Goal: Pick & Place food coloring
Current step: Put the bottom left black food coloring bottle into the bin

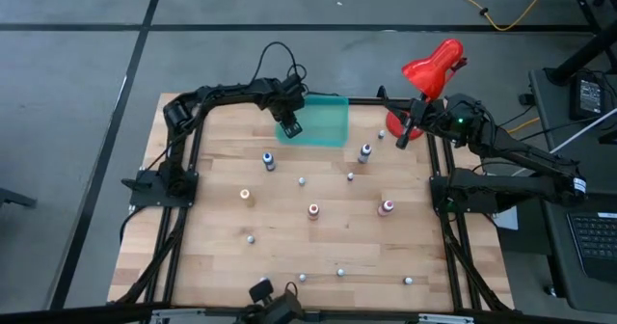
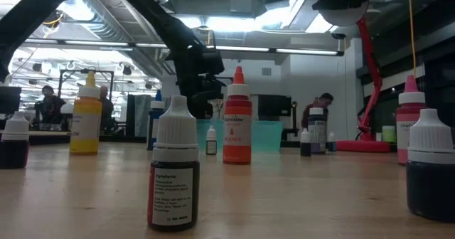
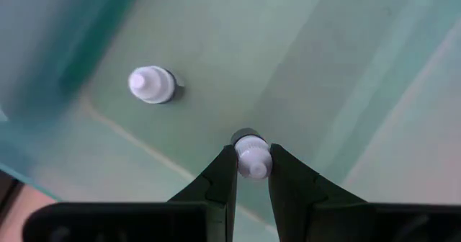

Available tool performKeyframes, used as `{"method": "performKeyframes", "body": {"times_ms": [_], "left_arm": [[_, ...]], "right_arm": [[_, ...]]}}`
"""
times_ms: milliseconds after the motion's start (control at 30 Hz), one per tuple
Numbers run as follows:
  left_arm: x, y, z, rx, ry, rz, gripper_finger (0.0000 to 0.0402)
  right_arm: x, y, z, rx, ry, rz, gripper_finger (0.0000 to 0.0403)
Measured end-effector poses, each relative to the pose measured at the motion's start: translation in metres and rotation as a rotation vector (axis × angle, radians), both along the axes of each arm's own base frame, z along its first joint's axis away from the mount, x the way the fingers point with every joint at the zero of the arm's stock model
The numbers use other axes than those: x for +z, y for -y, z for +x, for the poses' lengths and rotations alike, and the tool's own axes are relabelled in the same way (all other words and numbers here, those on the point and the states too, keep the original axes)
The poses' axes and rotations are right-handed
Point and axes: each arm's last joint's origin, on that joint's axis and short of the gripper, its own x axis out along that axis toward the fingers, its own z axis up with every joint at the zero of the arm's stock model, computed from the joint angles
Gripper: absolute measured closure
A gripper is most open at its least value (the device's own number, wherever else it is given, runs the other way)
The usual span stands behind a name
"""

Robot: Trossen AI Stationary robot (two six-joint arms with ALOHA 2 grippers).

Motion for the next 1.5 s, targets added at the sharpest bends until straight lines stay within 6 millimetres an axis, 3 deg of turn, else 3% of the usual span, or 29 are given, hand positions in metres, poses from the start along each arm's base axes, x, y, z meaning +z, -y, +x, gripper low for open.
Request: {"method": "performKeyframes", "body": {"times_ms": [700, 1000, 1500], "left_arm": [[0.001, -0.004, 0.001, -0.012, 0.018, 0.025, 0.0347], [-0.013, 0.001, -0.005, -0.005, -0.002, 0.003, 0.0346], [-0.012, 0.0, -0.002, 0.034, 0.027, 0.015, 0.0285]], "right_arm": [[0.0, 0.0, 0.0, 0.0, 0.0, 0.002, 0.0391], [0.0, 0.0, 0.0, 0.0, 0.0, 0.002, 0.0391], [0.0, 0.0, 0.0, 0.0, -0.004, 0.004, 0.0391]]}}
